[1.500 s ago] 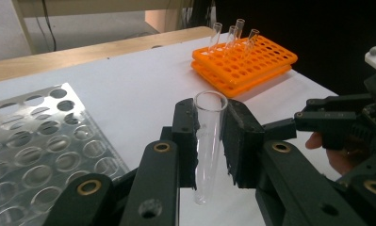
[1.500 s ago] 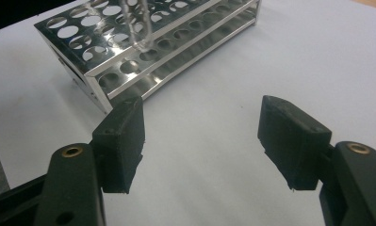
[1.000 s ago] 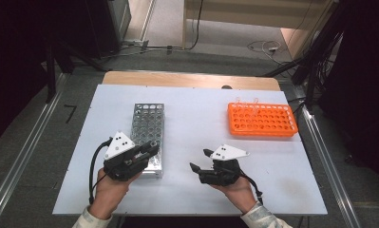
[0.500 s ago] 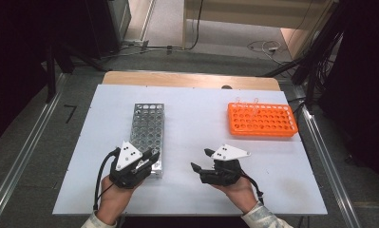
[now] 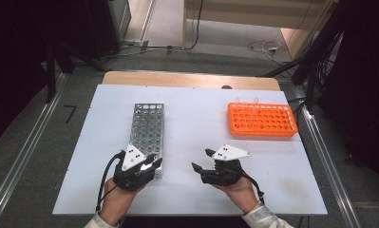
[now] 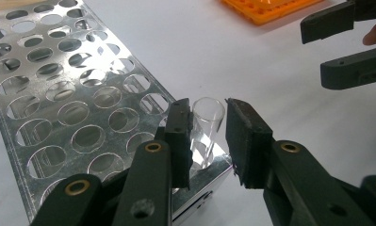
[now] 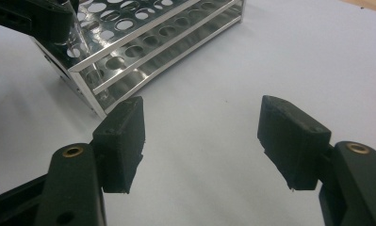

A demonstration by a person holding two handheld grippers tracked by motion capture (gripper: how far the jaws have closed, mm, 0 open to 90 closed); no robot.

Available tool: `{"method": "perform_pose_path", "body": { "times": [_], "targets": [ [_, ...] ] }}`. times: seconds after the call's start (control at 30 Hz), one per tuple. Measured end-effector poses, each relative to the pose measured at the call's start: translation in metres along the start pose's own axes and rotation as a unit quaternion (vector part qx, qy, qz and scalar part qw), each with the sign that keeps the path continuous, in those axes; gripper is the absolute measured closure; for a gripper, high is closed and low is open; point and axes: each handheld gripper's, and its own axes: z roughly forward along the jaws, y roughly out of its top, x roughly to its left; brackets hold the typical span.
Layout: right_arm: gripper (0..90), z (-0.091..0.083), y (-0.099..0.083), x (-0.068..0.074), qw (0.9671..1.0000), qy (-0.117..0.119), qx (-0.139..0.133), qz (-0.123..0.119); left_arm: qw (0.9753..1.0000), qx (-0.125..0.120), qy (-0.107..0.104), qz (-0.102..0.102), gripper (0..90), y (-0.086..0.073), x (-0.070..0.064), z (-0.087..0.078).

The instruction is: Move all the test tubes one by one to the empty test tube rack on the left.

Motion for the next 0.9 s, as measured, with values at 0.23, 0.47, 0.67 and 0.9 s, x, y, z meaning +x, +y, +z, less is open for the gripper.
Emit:
{"method": "perform_pose_path", "body": {
  "times": [0.23,0.47,0.67,0.9],
  "targets": [
    [31.1,-0.002,0.000,-0.003,1.0000,-0.002,-0.003,0.004,0.9996,-0.025,-0.006,-0.013,46.5,0.002,0.002,-0.005],
    [31.2,-0.005,0.000,-0.011,0.9999,-0.011,-0.006,0.011,0.9976,-0.056,0.007,-0.040,28.4,0.004,0.005,-0.009],
    [31.3,-0.010,0.000,-0.022,0.9993,-0.026,-0.011,0.023,0.9960,-0.063,0.010,-0.063,20.9,0.006,0.016,-0.012],
    [31.3,-0.012,-0.003,-0.045,0.9977,-0.054,-0.007,0.041,0.9928,-0.079,0.031,-0.085,17.9,0.006,0.029,-0.017]
  ]
}}
